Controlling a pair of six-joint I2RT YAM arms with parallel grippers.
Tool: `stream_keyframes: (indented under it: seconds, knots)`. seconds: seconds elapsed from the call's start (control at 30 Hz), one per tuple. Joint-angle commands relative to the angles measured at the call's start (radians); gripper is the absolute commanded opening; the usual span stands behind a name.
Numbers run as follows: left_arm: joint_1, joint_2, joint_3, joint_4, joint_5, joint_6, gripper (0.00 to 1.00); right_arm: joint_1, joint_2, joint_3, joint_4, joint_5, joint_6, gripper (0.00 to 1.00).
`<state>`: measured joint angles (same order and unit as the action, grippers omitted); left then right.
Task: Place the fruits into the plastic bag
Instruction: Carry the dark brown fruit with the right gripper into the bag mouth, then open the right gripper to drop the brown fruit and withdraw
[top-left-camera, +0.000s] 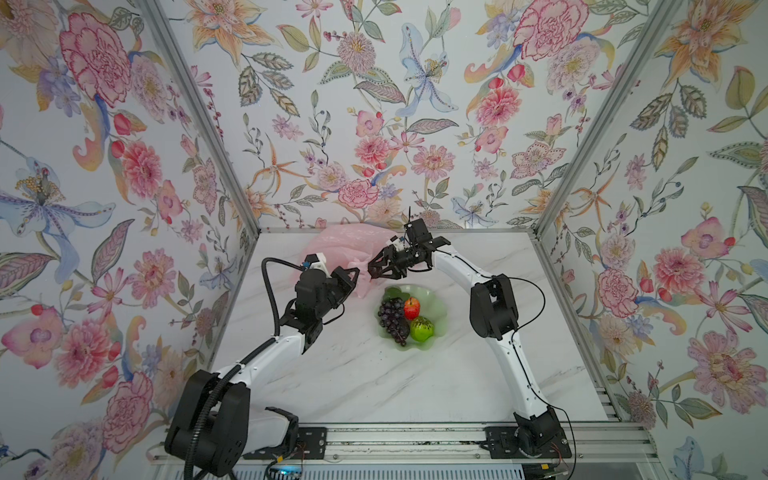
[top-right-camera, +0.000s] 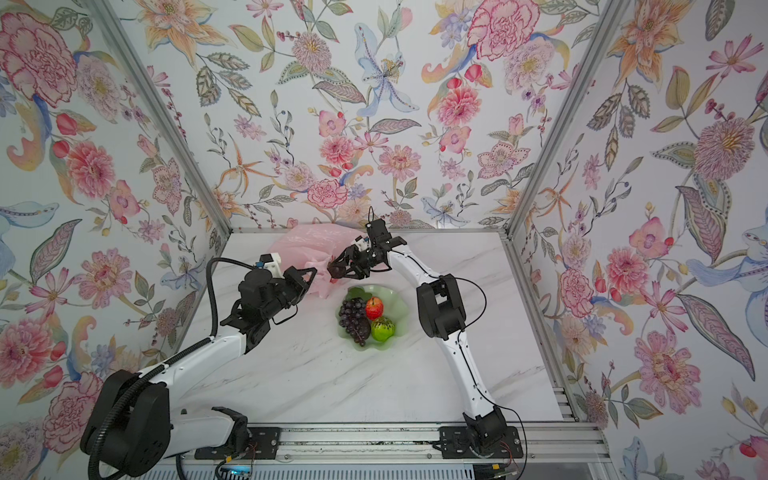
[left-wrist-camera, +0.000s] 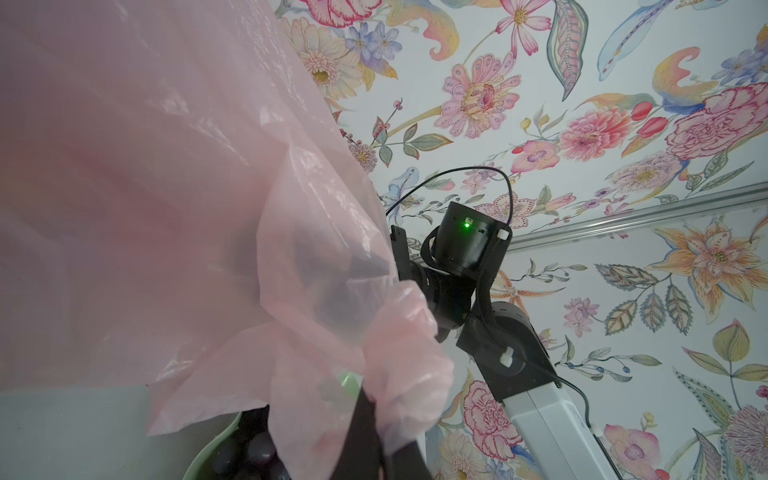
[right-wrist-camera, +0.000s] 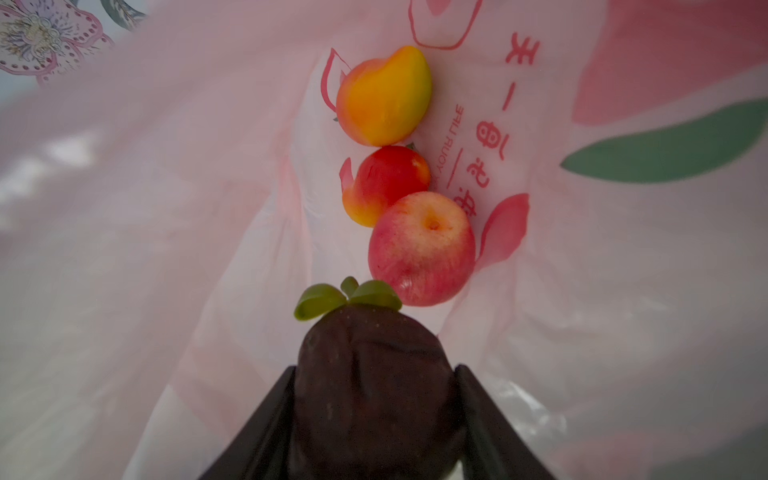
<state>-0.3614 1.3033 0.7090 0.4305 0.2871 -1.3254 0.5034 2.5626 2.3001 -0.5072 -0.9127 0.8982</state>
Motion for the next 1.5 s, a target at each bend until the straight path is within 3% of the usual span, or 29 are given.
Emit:
stream_keyframes:
  seconds: [0.0,0.6,0.7,0.8,1.03,1.2,1.47]
  knots:
    - [-0.018,0.022,0.058,-0.054,-0.026,-0.001,0.00,-0.016,0.049,0.070,0.043,-0.042,0.042,0.52]
    - [-0.037,0.094,0.148,-0.095,0.044,0.016,0.00,0.009,0.118,0.121,0.175,-0.041,0.172,0.55]
    - [-0.038,0.095,0.153,-0.102,0.056,0.013,0.00,0.019,0.114,0.107,0.213,-0.027,0.193,0.61]
    - [-0.037,0.092,0.149,-0.105,0.059,0.018,0.00,0.027,0.124,0.107,0.236,-0.016,0.214,0.74]
    - [-0.035,0.060,0.099,-0.064,0.066,0.006,0.00,0.040,0.177,0.168,0.363,-0.025,0.318,0.79]
    - [-0.008,0.019,0.028,-0.014,0.082,-0.018,0.00,0.044,0.142,0.169,0.317,-0.013,0.276,0.82]
    - [0.071,-0.049,-0.059,-0.031,0.098,-0.025,0.00,0.052,-0.038,-0.031,0.127,0.091,0.102,0.82]
